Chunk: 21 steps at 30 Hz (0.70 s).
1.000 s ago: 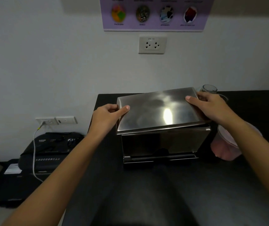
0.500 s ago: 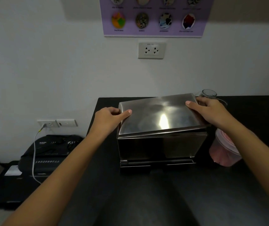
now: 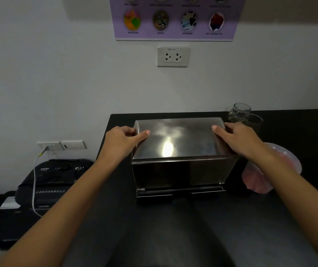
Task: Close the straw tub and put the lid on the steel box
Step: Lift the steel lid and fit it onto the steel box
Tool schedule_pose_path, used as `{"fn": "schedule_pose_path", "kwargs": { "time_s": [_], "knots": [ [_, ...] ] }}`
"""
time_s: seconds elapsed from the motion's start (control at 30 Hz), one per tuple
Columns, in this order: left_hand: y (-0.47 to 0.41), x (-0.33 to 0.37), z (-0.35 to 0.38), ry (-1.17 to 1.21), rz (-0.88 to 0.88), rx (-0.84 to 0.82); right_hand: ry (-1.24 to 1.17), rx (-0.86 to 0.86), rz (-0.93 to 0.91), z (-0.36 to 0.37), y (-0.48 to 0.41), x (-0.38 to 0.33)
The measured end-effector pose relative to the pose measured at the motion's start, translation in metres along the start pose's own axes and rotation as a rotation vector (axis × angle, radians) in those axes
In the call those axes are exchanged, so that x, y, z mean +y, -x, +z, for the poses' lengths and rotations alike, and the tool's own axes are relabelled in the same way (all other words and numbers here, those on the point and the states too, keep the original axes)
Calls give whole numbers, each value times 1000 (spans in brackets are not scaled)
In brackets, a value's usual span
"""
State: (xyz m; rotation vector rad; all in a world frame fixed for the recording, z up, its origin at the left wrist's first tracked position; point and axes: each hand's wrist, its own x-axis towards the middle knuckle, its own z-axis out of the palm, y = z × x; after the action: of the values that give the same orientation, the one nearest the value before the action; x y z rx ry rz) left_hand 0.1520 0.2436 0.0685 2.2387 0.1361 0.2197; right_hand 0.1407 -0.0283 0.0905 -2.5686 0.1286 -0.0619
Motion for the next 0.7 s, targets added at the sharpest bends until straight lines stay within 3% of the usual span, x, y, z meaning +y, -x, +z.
{"fn": "schedule_pose_path", "kwargs": {
  "time_s": [0.7],
  "knots": [
    [2,-1,3,-20,-13,-4,68,-51,-76,3,-11,11]
  ]
}}
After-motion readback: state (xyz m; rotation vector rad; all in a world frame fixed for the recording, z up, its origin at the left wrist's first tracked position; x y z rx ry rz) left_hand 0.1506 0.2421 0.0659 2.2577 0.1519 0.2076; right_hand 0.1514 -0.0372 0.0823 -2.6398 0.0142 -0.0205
